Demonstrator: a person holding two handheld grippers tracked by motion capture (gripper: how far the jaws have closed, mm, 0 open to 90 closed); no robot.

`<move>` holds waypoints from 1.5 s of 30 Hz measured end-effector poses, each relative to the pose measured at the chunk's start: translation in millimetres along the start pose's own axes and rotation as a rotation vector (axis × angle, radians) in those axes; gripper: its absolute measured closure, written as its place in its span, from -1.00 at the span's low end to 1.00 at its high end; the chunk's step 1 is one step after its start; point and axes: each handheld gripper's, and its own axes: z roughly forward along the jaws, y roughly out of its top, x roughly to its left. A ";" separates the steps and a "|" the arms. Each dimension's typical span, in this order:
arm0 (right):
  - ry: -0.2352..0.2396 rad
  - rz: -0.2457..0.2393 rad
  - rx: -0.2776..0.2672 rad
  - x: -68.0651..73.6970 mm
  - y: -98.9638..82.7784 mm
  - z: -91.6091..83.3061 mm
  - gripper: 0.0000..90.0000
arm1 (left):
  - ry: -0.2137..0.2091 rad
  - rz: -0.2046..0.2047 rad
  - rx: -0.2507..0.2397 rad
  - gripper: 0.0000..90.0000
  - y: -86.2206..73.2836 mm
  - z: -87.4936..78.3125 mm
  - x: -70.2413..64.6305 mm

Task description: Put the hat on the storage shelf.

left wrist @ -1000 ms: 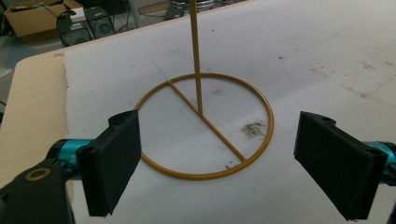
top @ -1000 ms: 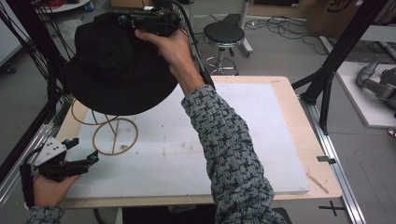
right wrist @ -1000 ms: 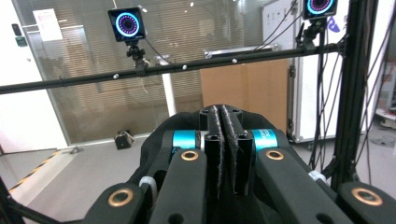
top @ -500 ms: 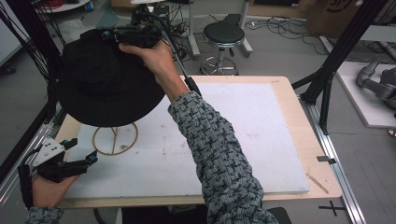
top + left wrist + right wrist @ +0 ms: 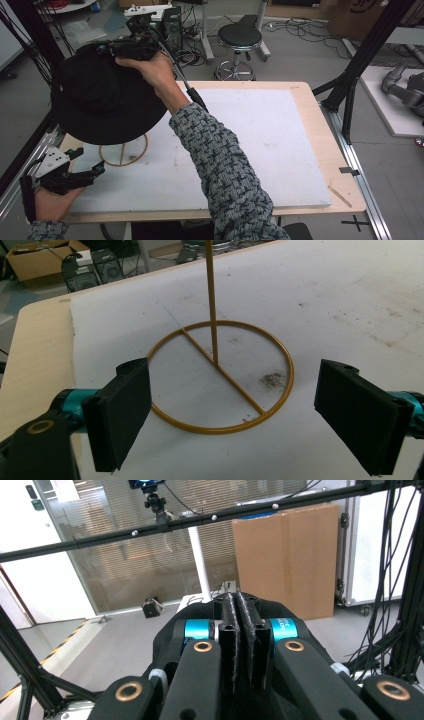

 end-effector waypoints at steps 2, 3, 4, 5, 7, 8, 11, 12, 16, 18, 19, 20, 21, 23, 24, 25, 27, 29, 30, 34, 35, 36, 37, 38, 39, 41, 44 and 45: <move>-0.001 -0.003 0.008 0.1 -1.6 3.4 0.95 | -0.001 0.000 0.000 -0.66 -0.2 0.0 0.0; 0.000 -0.002 0.011 0.2 -2.6 4.8 0.95 | -0.002 0.000 0.002 -0.66 -0.4 0.0 0.0; 0.003 0.001 0.014 0.1 -3.5 6.3 0.95 | -0.002 0.001 0.002 -0.66 -0.6 -0.1 0.1; 0.003 0.003 0.015 0.4 -4.5 7.9 0.95 | -0.001 0.001 0.003 -0.66 -0.8 -0.1 0.2; 0.007 0.003 0.016 0.4 -6.5 10.7 0.95 | 0.001 0.001 0.003 -0.66 -1.3 -0.1 0.1; 0.009 0.007 0.016 0.4 -7.6 11.9 0.95 | 0.001 -0.003 0.000 -0.66 -1.5 -0.3 0.0; 0.010 0.010 0.023 -0.5 -11.1 15.4 0.95 | 0.005 -0.004 0.000 -0.66 -1.8 -1.7 0.8; 0.008 0.011 0.022 -0.9 -12.1 16.3 0.95 | 0.007 -0.003 0.000 -0.66 -2.0 -2.1 1.2; 0.005 0.010 0.034 -1.4 -16.2 19.6 0.94 | 0.007 -0.003 0.005 -0.66 -3.2 -2.6 1.6; 0.004 0.011 0.042 -1.7 -18.7 21.3 0.94 | 0.007 -0.005 0.006 -0.66 -3.7 -2.2 1.5; 0.003 0.014 0.041 -2.0 -20.2 22.2 0.94 | 0.007 -0.005 0.006 -0.66 -3.7 -2.3 1.5; 0.004 0.015 0.042 -2.4 -21.5 22.7 0.93 | 0.007 -0.005 0.006 -0.66 -3.8 -2.3 1.5; 0.001 0.019 0.046 -3.0 -22.7 23.3 0.93 | 0.008 -0.005 0.006 -0.66 -3.8 -2.4 1.6; 0.000 0.018 0.061 -3.7 -24.4 24.7 0.92 | 0.007 -0.006 0.004 -0.66 -3.7 -2.5 1.9; -0.001 0.018 0.061 -3.9 -24.9 25.1 0.92 | 0.009 -0.005 0.005 -0.66 -3.6 -2.6 2.1; -0.003 0.021 0.062 -4.0 -25.0 25.2 0.92 | 0.008 -0.006 0.004 -0.66 -3.6 -2.5 2.1; -0.007 0.020 0.061 -4.5 -25.1 24.9 0.87 | 0.008 -0.006 0.003 -0.66 -3.5 -2.1 1.9; -0.006 0.025 0.047 -4.9 -24.3 23.3 0.77 | 0.007 -0.004 0.005 -0.66 -3.3 -1.8 1.8; -0.009 0.031 0.032 -5.2 -23.4 22.0 0.75 | 0.007 -0.004 0.007 -0.66 -3.3 -1.7 1.6; -0.023 0.030 0.034 -5.7 -21.6 16.6 0.69 | 0.008 0.002 0.016 -0.64 -4.0 -0.7 1.5; -0.030 0.030 0.032 -6.1 -21.5 15.0 0.69 | 0.008 0.001 0.016 -0.64 -4.4 -0.4 1.4; -0.030 0.033 0.029 -6.8 -21.5 13.1 0.69 | 0.008 0.000 0.017 -0.64 -4.8 0.0 1.1; -0.031 0.034 0.031 -7.3 -21.4 11.5 0.69 | 0.008 0.001 0.019 -0.64 -5.2 0.3 1.0; -0.038 0.035 0.034 -7.4 -21.1 9.8 0.68 | 0.008 0.001 0.019 -0.64 -5.5 0.4 0.9; -0.038 0.035 0.030 -7.8 -20.9 8.3 0.67 | 0.009 0.000 0.020 -0.64 -5.6 0.3 0.9; -0.042 0.034 0.033 -8.1 -20.3 5.5 0.63 | 0.009 0.000 0.023 -0.64 -5.9 -0.1 1.3; -0.051 0.033 0.037 -8.7 -19.9 0.7 0.57 | 0.012 -0.002 0.024 -0.64 -6.6 -0.6 1.7; -0.054 0.030 0.038 -9.0 -19.8 -1.2 0.55 | 0.011 0.000 0.026 -0.64 -6.9 -0.7 1.8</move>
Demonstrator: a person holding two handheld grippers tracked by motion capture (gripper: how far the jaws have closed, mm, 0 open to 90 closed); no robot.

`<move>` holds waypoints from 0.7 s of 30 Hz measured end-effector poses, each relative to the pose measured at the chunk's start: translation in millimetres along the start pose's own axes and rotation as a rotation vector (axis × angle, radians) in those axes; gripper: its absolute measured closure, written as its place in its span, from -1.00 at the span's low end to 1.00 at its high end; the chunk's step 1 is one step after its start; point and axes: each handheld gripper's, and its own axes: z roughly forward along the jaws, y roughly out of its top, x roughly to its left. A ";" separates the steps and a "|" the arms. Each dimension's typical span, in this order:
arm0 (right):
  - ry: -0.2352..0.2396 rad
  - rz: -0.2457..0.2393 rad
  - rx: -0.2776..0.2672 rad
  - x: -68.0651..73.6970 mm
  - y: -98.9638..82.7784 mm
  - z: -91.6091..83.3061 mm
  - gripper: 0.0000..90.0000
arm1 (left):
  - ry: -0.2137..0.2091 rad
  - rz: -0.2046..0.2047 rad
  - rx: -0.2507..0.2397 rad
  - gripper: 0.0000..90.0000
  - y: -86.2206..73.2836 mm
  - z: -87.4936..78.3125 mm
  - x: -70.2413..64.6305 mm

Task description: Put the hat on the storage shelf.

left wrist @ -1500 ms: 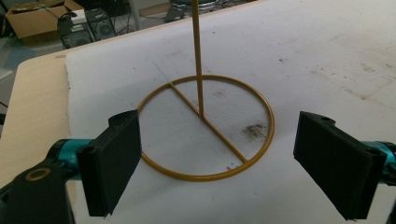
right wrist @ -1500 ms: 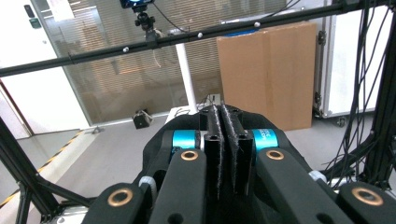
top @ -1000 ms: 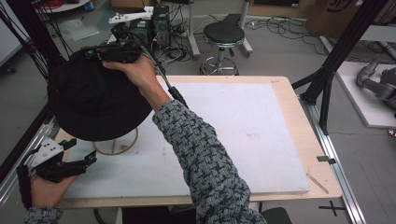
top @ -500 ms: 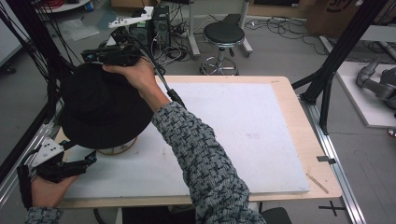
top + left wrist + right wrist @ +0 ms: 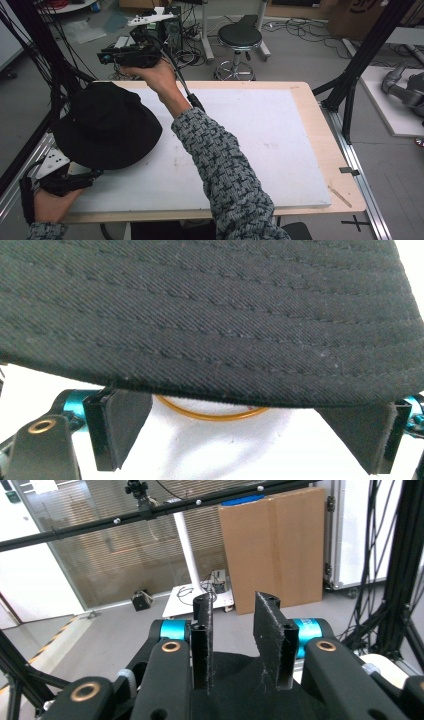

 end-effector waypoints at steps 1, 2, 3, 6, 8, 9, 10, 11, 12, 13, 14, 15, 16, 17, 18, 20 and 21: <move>-0.003 -0.003 -0.002 -0.7 -0.1 -2.1 0.53 | 0.001 -0.001 -0.001 -0.64 -0.3 0.3 -0.4; -0.012 -0.003 -0.009 -1.0 -0.7 -4.5 0.51 | 0.000 0.000 0.001 -0.64 -0.5 0.4 -0.6; -0.017 -0.006 -0.010 -2.1 -1.0 -7.2 0.50 | -0.002 0.001 0.000 -0.64 -0.5 0.5 -0.7; -0.036 -0.001 -0.010 -5.4 -2.1 -16.0 0.48 | -0.001 0.002 0.001 -0.64 -0.3 0.7 -1.3; -0.051 -0.008 -0.016 -7.4 -1.8 -22.1 0.45 | -0.003 0.002 0.000 -0.64 -0.2 0.9 -1.7; -0.058 -0.007 -0.023 -7.6 -1.7 -25.8 0.45 | -0.003 0.004 0.002 -0.64 0.0 0.9 -1.7; -0.061 -0.009 -0.026 -8.3 -1.4 -29.4 0.43 | -0.003 0.003 0.001 -0.64 -0.1 1.2 -1.9; -0.074 -0.006 -0.027 -8.4 -1.1 -32.9 0.40 | -0.004 0.004 0.002 -0.64 -0.1 1.5 -1.9; -0.082 -0.009 -0.026 -8.8 -0.8 -36.8 0.40 | -0.005 0.006 0.003 -0.64 -0.1 1.7 -1.8; -0.090 -0.013 -0.030 -9.0 -0.5 -41.1 0.39 | -0.004 0.003 0.002 -0.64 -0.2 2.2 -2.1; -0.094 -0.014 -0.033 -9.6 -0.1 -45.8 0.38 | -0.005 0.002 0.003 -0.64 -0.4 2.4 -2.2; -0.103 -0.013 -0.038 -9.7 0.3 -50.6 0.37 | -0.006 0.005 0.004 -0.64 -0.4 2.6 -2.1; -0.110 -0.015 -0.042 -9.9 0.7 -55.5 0.35 | -0.007 0.004 0.005 -0.64 -0.5 2.6 -2.1; -0.115 -0.016 -0.045 -10.6 1.2 -60.3 0.33 | -0.006 0.006 0.006 -0.64 -0.5 2.5 -2.0; -0.125 -0.017 -0.049 -10.6 1.7 -65.3 0.31 | -0.005 0.002 0.004 -0.64 -0.7 2.4 -1.9; -0.142 -0.025 -0.062 -11.1 2.1 -76.0 0.28 | -0.003 0.004 0.004 -0.64 -0.9 2.0 -1.4; -0.155 -0.028 -0.062 -11.4 2.1 -81.9 0.27 | -0.003 0.005 0.005 -0.64 -1.0 1.7 -1.2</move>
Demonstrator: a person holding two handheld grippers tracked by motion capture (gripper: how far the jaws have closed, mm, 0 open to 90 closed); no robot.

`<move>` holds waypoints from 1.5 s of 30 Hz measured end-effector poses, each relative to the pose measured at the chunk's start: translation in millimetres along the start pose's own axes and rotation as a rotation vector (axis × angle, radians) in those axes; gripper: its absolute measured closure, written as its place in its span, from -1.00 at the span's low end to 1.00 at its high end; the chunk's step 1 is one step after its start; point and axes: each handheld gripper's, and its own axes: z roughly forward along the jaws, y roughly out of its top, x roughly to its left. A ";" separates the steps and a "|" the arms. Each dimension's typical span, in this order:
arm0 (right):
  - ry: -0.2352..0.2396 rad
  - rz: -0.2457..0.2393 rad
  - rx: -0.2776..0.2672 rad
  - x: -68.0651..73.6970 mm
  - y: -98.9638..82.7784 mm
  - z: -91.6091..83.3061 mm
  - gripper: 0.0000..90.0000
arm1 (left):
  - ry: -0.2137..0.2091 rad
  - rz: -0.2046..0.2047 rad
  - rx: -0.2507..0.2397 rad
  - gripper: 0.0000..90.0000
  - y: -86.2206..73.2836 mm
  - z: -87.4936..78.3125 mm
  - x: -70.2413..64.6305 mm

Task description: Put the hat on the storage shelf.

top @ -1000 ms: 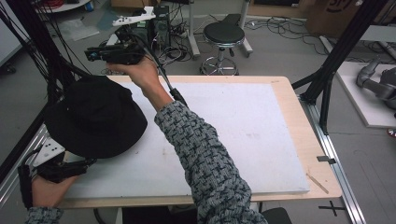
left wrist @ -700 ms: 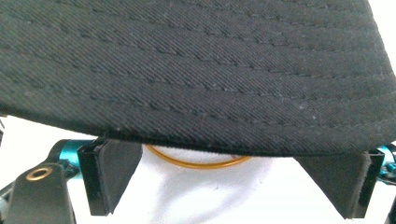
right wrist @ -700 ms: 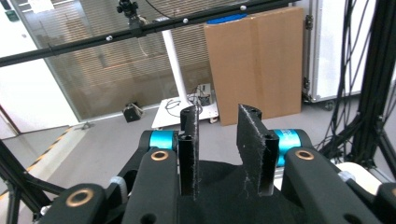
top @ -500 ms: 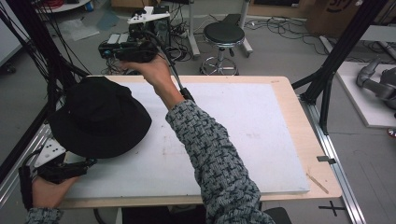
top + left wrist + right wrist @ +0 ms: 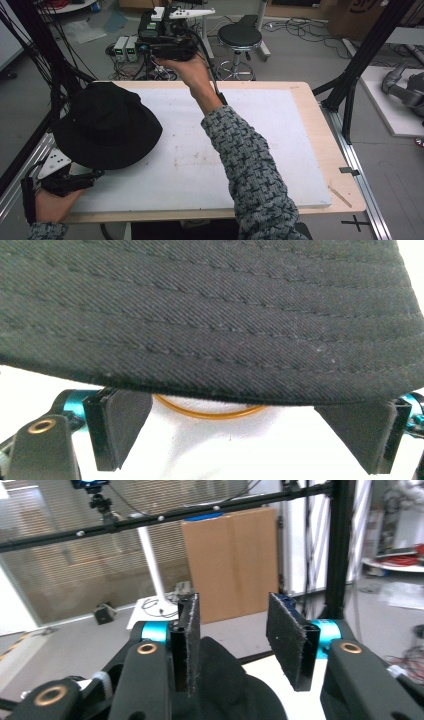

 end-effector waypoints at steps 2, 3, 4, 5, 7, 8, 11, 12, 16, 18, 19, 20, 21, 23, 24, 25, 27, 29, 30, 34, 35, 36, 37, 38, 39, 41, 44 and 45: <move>-0.019 -0.002 -0.009 -2.9 0.2 -11.7 0.24 | 0.001 -0.002 0.002 -0.64 -0.3 0.1 0.0; -0.034 -0.004 -0.010 -4.4 0.0 -18.1 0.21 | 0.001 -0.005 0.000 -0.64 -0.5 0.3 -0.4; -0.045 -0.006 -0.010 -6.0 -0.2 -24.4 0.19 | 0.002 -0.004 0.000 -0.64 -0.7 0.6 -0.8; -0.055 -0.008 -0.013 -7.8 -0.7 -30.8 0.16 | 0.001 -0.003 0.002 -0.64 -0.9 0.7 -1.1; -0.083 -0.003 -0.015 -10.9 -2.0 -43.5 0.06 | -0.001 -0.003 0.005 -0.64 -1.1 1.0 -1.7; -0.091 0.004 -0.018 -12.9 -3.0 -49.7 0.02 | 0.000 -0.001 0.005 -0.64 -1.1 1.2 -1.9; -0.130 0.010 -0.022 -17.4 -6.3 -68.3 -0.08 | -0.001 -0.001 0.005 -0.64 -0.9 1.4 -2.7; -0.145 0.008 -0.024 -18.9 -7.7 -74.4 -0.11 | 0.000 -0.001 0.004 -0.64 -0.9 1.5 -2.9; -0.191 0.020 -0.038 -24.0 -13.5 -98.4 -0.22 | 0.000 0.002 0.004 -0.64 -0.5 1.7 -2.9; -0.208 0.025 -0.033 -25.7 -17.5 -108.5 -0.27 | 0.000 0.001 0.005 -0.64 -0.5 1.8 -2.5; -0.218 0.020 -0.034 -26.2 -19.8 -113.8 -0.27 | 0.001 0.002 0.006 -0.64 -0.5 1.9 -2.2; -0.220 0.018 -0.038 -26.7 -22.1 -119.1 -0.27 | 0.000 0.000 0.006 -0.64 -0.6 2.1 -2.2; -0.229 0.020 -0.038 -27.4 -24.2 -124.2 -0.28 | 0.000 0.001 0.007 -0.64 -0.6 2.2 -2.1; -0.250 0.025 -0.040 -29.7 -27.9 -134.3 -0.30 | 0.000 0.001 0.008 -0.64 -0.3 2.2 -2.1; -0.254 0.032 -0.038 -30.8 -29.2 -139.3 -0.32 | 0.001 0.001 0.006 -0.64 -0.2 2.2 -2.1; -0.264 0.042 -0.034 -31.8 -29.8 -143.8 -0.35 | 0.001 0.002 0.005 -0.64 -0.1 2.1 -2.1; -0.281 0.041 -0.035 -32.2 -30.7 -152.8 -0.36 | 0.002 0.001 0.004 -0.64 -0.1 2.1 -1.7; -0.295 0.029 -0.050 -31.3 -32.6 -161.2 -0.36 | 0.002 -0.001 0.004 -0.64 -0.3 2.0 -1.5; -0.299 0.028 -0.051 -31.3 -34.1 -165.1 -0.36 | 0.003 -0.001 0.005 -0.64 -0.4 2.0 -1.3; -0.323 0.037 -0.050 -31.9 -43.4 -180.5 -0.38 | 0.004 -0.001 0.004 -0.64 0.0 1.9 -1.7; -0.334 0.037 -0.048 -32.3 -45.8 -184.2 -0.38 | 0.001 -0.001 0.002 -0.64 0.2 1.9 -2.1; -0.346 0.029 -0.050 -32.0 -48.9 -188.4 -0.38 | 0.004 0.000 0.002 -0.64 0.4 2.1 -2.4; -0.346 0.030 -0.049 -32.4 -52.5 -192.4 -0.38 | 0.004 0.002 0.003 -0.64 0.6 2.1 -2.7; -0.352 0.034 -0.041 -33.4 -56.2 -196.2 -0.38 | 0.003 0.002 0.003 -0.64 0.6 2.3 -2.8; -0.360 0.040 -0.025 -34.5 -59.3 -200.2 -0.41 | 0.004 -0.001 0.003 -0.64 0.5 2.9 -3.1; -0.380 0.043 -0.033 -35.2 -65.6 -208.5 -0.43 | 0.002 0.003 0.007 -0.64 0.6 2.9 -3.1; -0.400 0.052 -0.030 -35.5 -74.9 -220.2 -0.47 | 0.003 0.002 0.007 -0.64 0.7 2.9 -2.7; -0.406 0.056 -0.018 -35.5 -78.0 -223.8 -0.48 | 0.003 0.002 0.008 -0.64 0.7 3.0 -2.5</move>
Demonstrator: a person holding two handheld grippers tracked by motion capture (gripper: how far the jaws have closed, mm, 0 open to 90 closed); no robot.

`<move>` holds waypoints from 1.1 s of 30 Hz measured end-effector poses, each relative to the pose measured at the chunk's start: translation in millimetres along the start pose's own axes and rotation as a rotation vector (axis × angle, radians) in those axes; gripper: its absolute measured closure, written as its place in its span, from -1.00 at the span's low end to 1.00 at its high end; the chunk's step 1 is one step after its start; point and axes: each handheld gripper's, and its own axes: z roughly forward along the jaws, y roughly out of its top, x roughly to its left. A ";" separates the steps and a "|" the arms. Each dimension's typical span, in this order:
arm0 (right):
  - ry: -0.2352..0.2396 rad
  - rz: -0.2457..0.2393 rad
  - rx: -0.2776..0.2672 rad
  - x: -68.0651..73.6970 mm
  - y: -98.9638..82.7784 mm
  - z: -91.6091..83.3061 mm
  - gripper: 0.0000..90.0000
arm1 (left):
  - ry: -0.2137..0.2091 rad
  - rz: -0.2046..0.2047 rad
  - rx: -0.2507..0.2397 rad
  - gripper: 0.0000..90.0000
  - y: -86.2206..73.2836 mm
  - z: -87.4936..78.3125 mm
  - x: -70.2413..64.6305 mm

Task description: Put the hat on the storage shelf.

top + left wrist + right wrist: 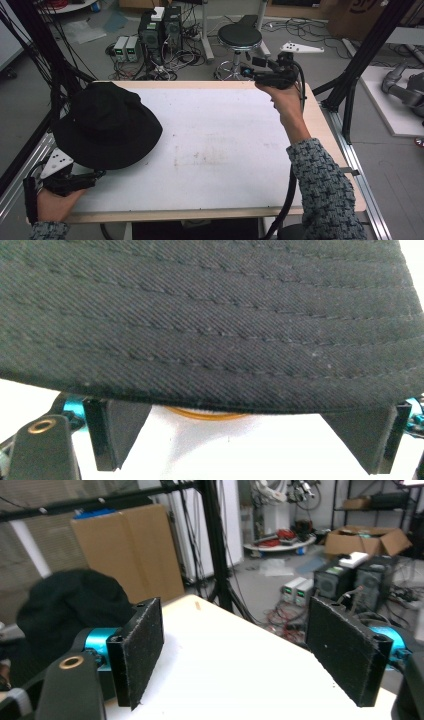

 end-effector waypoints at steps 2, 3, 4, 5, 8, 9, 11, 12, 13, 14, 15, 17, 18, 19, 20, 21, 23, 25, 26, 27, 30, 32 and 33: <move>-0.015 -0.001 -0.007 -2.2 -7.7 -7.0 -0.49 | 0.001 0.001 0.000 -0.64 0.1 0.2 0.3; -0.022 0.001 -0.004 -3.7 -11.4 -10.5 -0.51 | 0.001 0.001 0.002 -0.64 0.2 0.4 0.3; -0.033 0.001 -0.005 -4.8 -15.4 -14.1 -0.51 | 0.000 0.001 0.001 -0.64 0.3 0.9 0.1; -0.043 0.002 -0.006 -6.0 -19.5 -18.1 -0.52 | 0.000 0.001 0.000 -0.64 0.5 1.2 -0.3; -0.067 0.006 -0.009 -9.5 -30.3 -29.6 -0.55 | -0.001 0.005 0.002 -0.64 0.9 1.7 -0.1; -0.074 0.010 -0.007 -10.5 -33.8 -33.6 -0.57 | -0.002 0.003 0.002 -0.64 0.9 2.0 -0.2; -0.096 0.010 -0.008 -12.5 -40.7 -41.5 -0.65 | -0.002 0.002 0.000 -0.64 1.1 2.5 -0.3; -0.114 0.010 -0.014 -13.2 -44.4 -45.3 -0.71 | -0.002 0.002 0.001 -0.64 1.2 2.7 -0.3; -0.126 0.016 -0.012 -14.3 -47.9 -49.4 -0.72 | -0.002 0.001 0.002 -0.64 1.4 2.9 -0.5; -0.134 0.018 -0.010 -15.5 -51.3 -53.5 -0.73 | -0.002 0.000 0.001 -0.64 1.6 3.3 -0.6; -0.138 0.017 -0.007 -16.4 -54.5 -57.6 -0.73 | -0.003 0.003 0.002 -0.64 1.8 3.7 -0.6; -0.154 0.013 -0.008 -16.8 -60.8 -65.3 -0.74 | -0.004 0.001 0.004 -0.64 2.0 4.8 -0.9; -0.159 0.007 -0.002 -16.7 -63.3 -68.6 -0.74 | -0.005 0.003 0.004 -0.64 2.0 5.5 -1.0; -0.163 0.000 -0.001 -17.4 -65.4 -71.3 -0.74 | -0.007 0.003 0.006 -0.64 2.0 6.2 -1.1; -0.171 0.004 -0.005 -17.2 -67.4 -73.7 -0.77 | -0.007 0.003 0.007 -0.64 2.0 6.9 -1.2; -0.170 0.004 -0.012 -16.9 -69.4 -75.9 -0.77 | -0.007 0.003 0.007 -0.64 2.0 7.4 -1.1; -0.165 0.004 -0.019 -17.0 -73.9 -78.5 -0.77 | -0.007 0.003 0.007 -0.64 2.0 7.6 -1.2; -0.174 0.005 -0.013 -17.0 -78.9 -78.9 -0.77 | -0.005 0.004 0.007 -0.64 1.6 6.7 -1.1; -0.178 0.004 -0.013 -16.9 -81.8 -78.9 -0.77 | -0.003 0.004 0.006 -0.64 1.2 6.0 -1.0; -0.181 0.006 -0.012 -16.9 -84.8 -78.7 -0.77 | -0.003 0.003 0.005 -0.64 0.8 5.3 -0.8; -0.187 0.008 -0.010 -16.9 -94.2 -78.4 -0.77 | 0.000 -0.001 0.004 -0.64 0.2 4.6 0.0; -0.182 0.018 -0.014 -16.7 -99.1 -78.8 -0.77 | 0.001 0.004 0.004 -0.64 0.6 4.1 -0.1; -0.186 0.024 -0.015 -16.7 -100.7 -79.2 -0.77 | 0.001 0.003 0.001 -0.64 0.8 3.7 -0.2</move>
